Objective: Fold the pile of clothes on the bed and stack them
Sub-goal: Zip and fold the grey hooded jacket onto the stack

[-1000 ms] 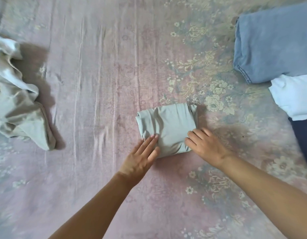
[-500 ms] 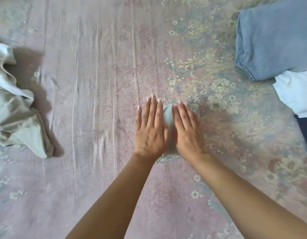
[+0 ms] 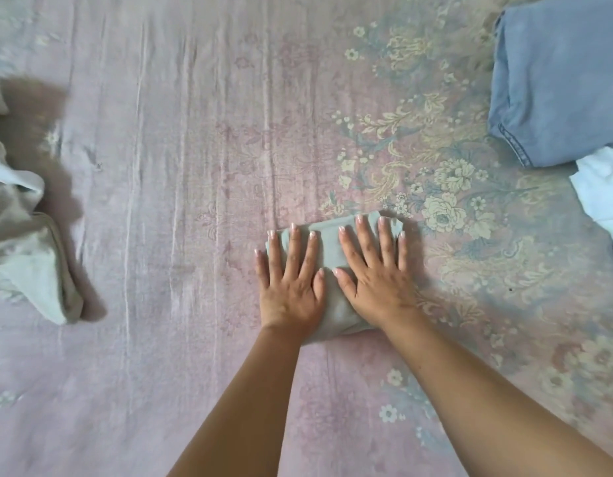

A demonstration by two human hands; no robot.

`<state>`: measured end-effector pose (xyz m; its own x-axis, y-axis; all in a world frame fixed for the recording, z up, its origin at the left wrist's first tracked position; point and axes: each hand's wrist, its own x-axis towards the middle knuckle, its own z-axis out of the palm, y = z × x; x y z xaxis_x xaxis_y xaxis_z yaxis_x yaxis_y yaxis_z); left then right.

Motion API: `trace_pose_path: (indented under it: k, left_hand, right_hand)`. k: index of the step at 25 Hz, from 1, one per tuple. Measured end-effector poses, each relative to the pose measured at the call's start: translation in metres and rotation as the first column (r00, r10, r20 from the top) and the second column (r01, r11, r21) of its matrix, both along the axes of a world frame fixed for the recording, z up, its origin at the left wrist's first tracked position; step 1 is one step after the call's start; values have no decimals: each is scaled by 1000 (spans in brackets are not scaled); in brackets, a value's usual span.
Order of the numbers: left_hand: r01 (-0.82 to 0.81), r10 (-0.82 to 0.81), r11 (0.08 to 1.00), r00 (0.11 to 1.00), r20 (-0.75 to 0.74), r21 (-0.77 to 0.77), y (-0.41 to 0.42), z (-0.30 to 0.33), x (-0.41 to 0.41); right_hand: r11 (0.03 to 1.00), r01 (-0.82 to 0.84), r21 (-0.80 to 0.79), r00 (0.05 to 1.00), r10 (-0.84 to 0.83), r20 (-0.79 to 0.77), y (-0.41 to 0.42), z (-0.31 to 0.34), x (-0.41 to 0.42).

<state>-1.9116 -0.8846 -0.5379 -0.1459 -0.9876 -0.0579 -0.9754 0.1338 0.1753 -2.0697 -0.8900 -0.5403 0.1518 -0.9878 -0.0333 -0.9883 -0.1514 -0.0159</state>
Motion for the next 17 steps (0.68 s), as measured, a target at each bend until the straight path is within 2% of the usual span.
trace_pose_path:
  k: [2, 5, 7, 8, 10, 12, 13, 15, 17]
  left_hand:
    - [17, -18, 998, 1000, 3, 64, 13, 4, 4]
    - [-88, 132, 967, 975, -176, 238, 34, 21, 4]
    - [-145, 246, 943, 910, -333, 298, 41, 36, 1]
    - [-210, 364, 911, 812, -455, 354, 39, 44, -1]
    - [-390, 594, 805, 537, -600, 447, 31, 54, -5]
    - [-508, 757, 645, 321, -569, 571, 21, 62, -8]
    - [-500, 826, 553, 220, -519, 667, 16, 66, -9]
    - [-352, 925, 366, 35, -378, 862, 6, 79, -11]
    - [-195, 953, 296, -12, -304, 935, -3, 88, -6]
  right_hand:
    - [999, -26, -37, 999, 25, -43, 8, 7, -5]
    - [989, -145, -34, 987, 142, -76, 26, 15, -13]
    - [950, -311, -8, 946, 309, -95, 39, 19, -19]
    - [923, -385, 21, 917, 385, -107, 44, 20, -21]
    - [898, -430, 95, 893, 439, -104, 49, 21, -22]
    - [908, -397, 135, 908, 410, -84, 45, 19, -21]
    - [912, -384, 146, 915, 397, -76, 41, 19, -20]
    - [917, -364, 162, 926, 375, -46, 31, 22, -18]
    - [927, -347, 138, 937, 350, 5, 26, 26, -18]
